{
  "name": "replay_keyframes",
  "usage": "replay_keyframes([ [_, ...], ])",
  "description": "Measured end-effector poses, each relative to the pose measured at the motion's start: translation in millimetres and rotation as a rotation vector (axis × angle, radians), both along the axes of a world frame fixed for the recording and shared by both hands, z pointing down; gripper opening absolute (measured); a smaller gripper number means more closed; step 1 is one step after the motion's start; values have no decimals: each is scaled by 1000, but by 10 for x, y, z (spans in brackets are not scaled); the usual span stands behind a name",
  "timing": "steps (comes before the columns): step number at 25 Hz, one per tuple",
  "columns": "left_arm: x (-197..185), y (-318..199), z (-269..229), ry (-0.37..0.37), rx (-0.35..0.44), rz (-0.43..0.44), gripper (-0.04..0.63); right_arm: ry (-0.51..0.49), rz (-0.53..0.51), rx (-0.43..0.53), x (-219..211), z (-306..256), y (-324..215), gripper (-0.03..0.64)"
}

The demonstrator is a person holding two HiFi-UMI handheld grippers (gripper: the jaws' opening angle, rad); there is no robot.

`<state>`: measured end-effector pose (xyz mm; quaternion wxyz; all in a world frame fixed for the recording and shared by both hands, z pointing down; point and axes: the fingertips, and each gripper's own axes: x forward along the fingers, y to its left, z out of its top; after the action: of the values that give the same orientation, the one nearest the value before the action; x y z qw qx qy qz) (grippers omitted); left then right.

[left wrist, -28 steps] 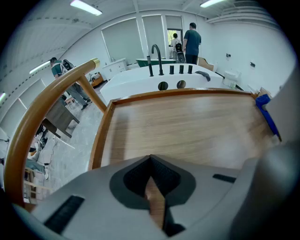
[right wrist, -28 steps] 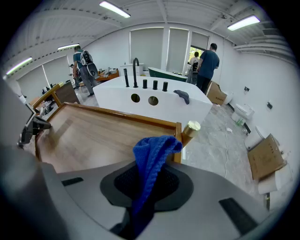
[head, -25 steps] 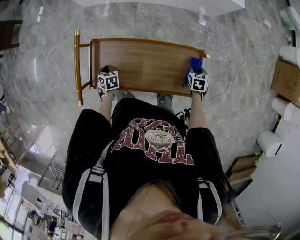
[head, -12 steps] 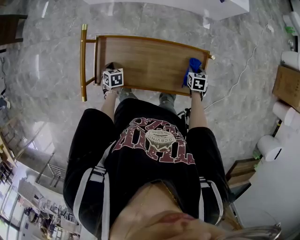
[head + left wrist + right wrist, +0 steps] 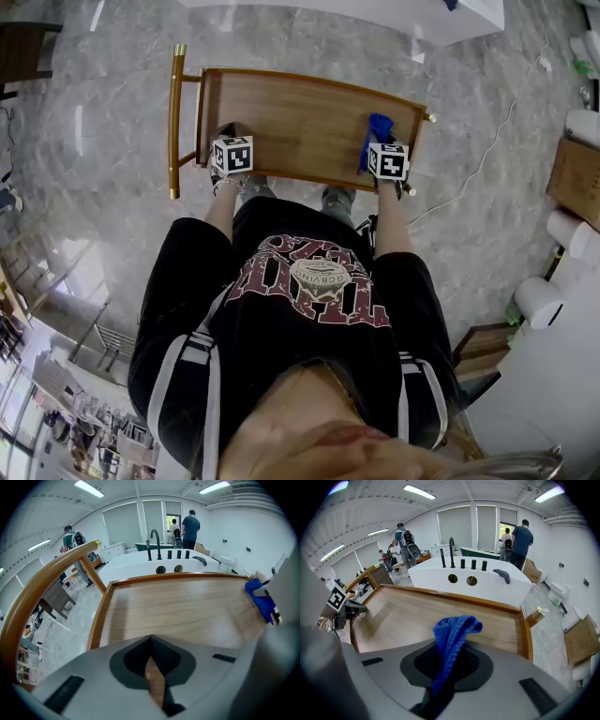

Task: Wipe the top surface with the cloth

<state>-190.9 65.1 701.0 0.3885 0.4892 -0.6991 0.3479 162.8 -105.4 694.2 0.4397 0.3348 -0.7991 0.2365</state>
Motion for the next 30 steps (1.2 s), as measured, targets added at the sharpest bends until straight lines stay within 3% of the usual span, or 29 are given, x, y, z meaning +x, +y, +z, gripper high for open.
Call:
replay_keyframes([
  [14, 106, 150, -70, 13, 14, -24, 48, -25, -58, -25, -271, -2, 91, 55],
  [30, -23, 507, -80, 20, 15, -90, 48, -88, -186, -83, -906, 59, 292, 55],
])
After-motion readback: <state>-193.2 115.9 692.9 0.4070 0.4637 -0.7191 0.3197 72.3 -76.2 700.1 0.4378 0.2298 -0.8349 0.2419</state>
